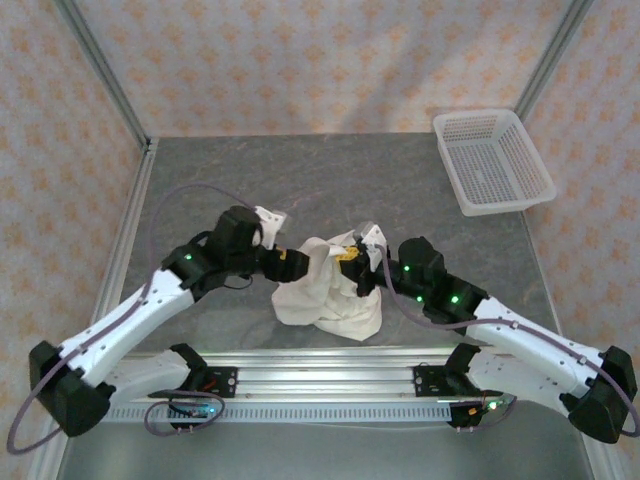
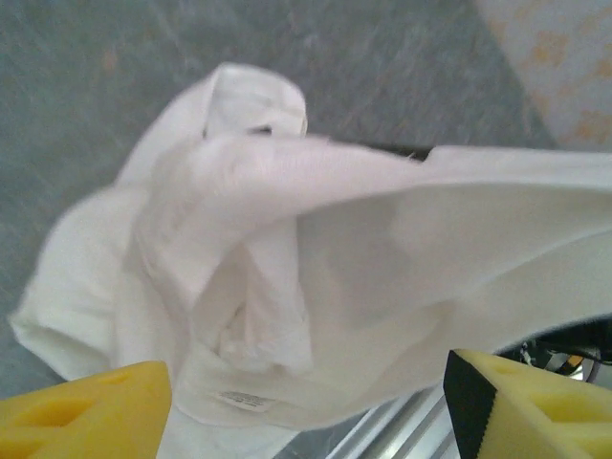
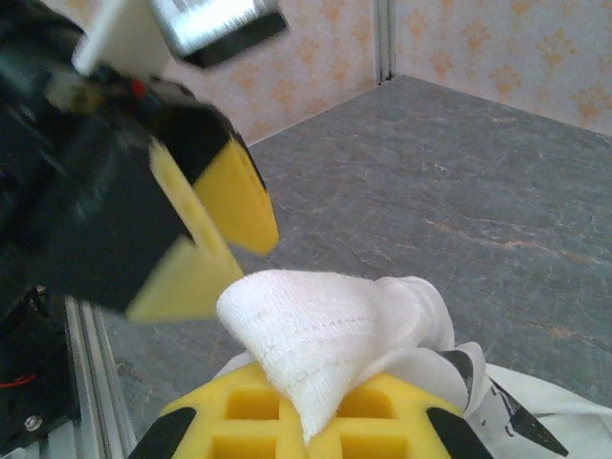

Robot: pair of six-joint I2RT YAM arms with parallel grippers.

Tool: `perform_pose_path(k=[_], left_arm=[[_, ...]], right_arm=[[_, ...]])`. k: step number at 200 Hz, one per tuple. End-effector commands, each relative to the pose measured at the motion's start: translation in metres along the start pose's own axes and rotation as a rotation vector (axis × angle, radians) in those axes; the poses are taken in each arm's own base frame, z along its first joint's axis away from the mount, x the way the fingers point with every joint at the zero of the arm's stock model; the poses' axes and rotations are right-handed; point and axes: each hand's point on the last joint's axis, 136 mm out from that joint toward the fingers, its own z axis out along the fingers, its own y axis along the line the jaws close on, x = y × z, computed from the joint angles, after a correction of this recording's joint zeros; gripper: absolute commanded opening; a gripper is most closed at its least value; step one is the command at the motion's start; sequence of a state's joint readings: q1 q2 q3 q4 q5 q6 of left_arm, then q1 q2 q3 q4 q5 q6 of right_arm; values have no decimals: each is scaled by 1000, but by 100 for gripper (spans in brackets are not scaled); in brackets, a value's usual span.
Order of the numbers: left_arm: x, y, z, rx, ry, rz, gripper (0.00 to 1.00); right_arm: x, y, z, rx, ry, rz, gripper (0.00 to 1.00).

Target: Fold the inside-out t-shirt

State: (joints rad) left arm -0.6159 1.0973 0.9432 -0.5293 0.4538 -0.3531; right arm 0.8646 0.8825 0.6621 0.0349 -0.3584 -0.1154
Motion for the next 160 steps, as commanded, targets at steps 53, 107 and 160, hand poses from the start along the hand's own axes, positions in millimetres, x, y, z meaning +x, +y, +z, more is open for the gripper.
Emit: perform_pose_path(k=[53, 107, 160], left_arm=[[23, 58, 51, -260, 127, -101, 62], [-6, 73, 26, -392, -20, -140, 0], [-68, -1, -52, -119, -217, -114, 0]], right_arm=[[-21, -6, -4, 39, -56, 16, 0], [-3, -17, -7, 100, -24, 35, 0], [48, -24, -13, 107, -5, 98, 17]])
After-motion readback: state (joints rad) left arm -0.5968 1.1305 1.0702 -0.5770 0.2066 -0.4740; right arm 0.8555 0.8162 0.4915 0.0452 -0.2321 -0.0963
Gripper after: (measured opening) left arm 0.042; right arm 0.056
